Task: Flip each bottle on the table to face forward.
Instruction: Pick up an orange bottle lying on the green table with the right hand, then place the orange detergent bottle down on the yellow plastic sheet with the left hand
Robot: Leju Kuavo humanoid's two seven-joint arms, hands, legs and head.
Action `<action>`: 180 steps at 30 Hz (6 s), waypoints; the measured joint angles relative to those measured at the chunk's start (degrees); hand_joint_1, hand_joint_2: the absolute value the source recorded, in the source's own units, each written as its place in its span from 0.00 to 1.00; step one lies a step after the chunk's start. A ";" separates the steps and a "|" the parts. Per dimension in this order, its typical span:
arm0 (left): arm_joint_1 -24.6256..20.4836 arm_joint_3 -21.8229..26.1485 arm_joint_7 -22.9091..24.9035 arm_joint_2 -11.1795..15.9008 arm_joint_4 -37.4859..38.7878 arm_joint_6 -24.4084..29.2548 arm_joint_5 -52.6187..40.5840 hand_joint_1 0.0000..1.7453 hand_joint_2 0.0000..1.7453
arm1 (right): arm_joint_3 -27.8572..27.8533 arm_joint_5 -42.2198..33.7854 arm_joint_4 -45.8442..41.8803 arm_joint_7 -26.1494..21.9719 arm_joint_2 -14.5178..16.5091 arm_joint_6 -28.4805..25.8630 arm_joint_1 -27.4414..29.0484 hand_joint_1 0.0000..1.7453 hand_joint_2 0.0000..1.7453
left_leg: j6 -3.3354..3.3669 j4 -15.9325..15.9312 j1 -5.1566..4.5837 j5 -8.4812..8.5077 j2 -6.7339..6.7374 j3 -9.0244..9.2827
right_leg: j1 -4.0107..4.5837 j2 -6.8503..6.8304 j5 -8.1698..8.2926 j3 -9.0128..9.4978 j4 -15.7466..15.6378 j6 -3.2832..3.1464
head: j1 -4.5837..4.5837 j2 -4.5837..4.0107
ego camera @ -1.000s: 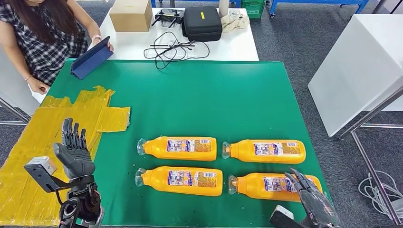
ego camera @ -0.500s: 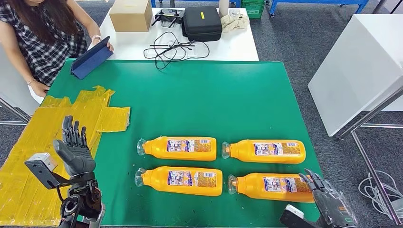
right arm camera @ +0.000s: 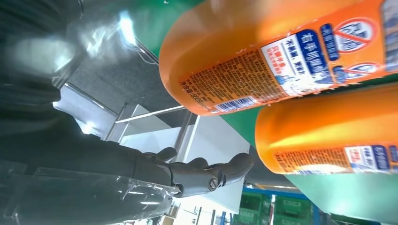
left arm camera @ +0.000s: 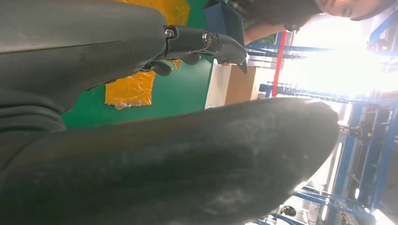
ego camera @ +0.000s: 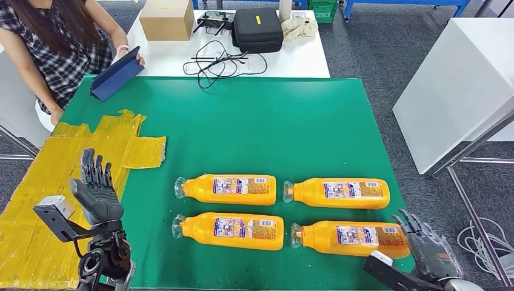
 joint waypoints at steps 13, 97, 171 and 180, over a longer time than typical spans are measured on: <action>-1.69 -0.51 0.00 -0.13 2.13 -0.06 -0.04 0.00 0.00 | 3.78 0.75 7.18 -0.95 2.20 2.23 -3.90 0.00 1.00 | 0.01 0.00 0.00 0.01 0.00 0.00 | 0.00 0.00 0.00 0.01 0.00 0.00 | -0.01 0.00; -10.86 -16.56 -0.22 -0.35 10.38 -9.61 7.28 0.00 1.00 | 1.82 -41.93 35.49 -32.97 28.62 2.31 -36.91 1.00 1.00 | 0.40 0.01 0.01 -0.26 -0.09 0.99 | 0.17 0.07 -0.22 1.20 -0.25 0.44 | -0.02 0.00; -8.90 -18.39 0.70 0.31 6.18 -2.13 7.19 1.00 1.00 | 64.38 -52.23 72.63 -9.89 47.65 -9.15 -69.10 1.00 1.00 | 0.17 0.00 0.08 -0.01 -0.04 0.54 | 0.17 0.01 -0.19 0.66 -0.05 0.40 | 0.02 0.00; -8.90 -18.35 0.70 0.31 6.20 -2.14 7.19 1.00 1.00 | 64.58 -52.24 72.75 -9.91 47.65 -9.15 -69.26 1.00 1.00 | 0.17 0.00 0.08 -0.01 -0.04 0.54 | 0.17 0.01 -0.19 0.67 -0.05 0.40 | 0.04 -0.02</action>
